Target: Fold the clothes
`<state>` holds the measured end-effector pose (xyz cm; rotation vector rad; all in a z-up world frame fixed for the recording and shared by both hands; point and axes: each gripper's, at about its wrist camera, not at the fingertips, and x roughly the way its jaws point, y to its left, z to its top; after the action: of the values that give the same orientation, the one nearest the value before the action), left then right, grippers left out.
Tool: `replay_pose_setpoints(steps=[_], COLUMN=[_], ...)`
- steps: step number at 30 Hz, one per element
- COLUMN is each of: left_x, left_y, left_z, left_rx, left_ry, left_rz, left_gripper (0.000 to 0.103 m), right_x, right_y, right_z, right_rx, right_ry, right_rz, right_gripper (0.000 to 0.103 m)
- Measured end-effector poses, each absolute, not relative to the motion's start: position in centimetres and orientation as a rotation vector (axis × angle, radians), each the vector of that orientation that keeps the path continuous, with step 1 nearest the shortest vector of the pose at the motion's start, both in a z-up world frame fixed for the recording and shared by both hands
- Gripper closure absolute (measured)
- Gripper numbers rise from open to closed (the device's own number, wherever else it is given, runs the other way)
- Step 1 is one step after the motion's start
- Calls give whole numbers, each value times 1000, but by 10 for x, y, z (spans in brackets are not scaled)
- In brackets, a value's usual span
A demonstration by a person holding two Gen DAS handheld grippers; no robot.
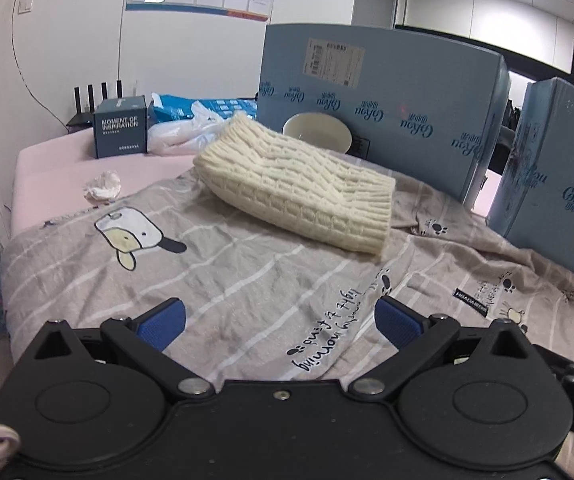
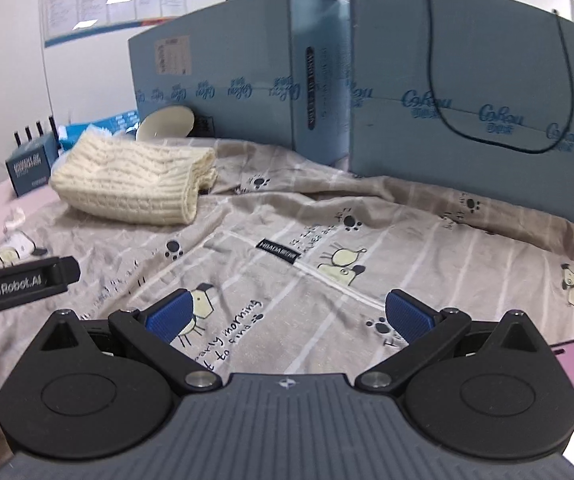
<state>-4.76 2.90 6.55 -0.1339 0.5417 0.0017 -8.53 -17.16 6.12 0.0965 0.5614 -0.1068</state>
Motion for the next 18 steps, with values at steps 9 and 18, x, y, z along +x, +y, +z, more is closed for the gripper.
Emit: replay_pose_setpoints(steps=[9, 18], left_x=[-72, -88], left_y=[22, 18], left_z=[95, 108], left_rx=[-93, -74], left_ry=[475, 450], left_rz=[-36, -41], left_gripper=[0, 0], right_x=[-110, -127], right_y=[-179, -182], right_z=[89, 104], right_rx=[131, 147], right_ry=[539, 532], right_rz=[-114, -107], right_gripper=[0, 0])
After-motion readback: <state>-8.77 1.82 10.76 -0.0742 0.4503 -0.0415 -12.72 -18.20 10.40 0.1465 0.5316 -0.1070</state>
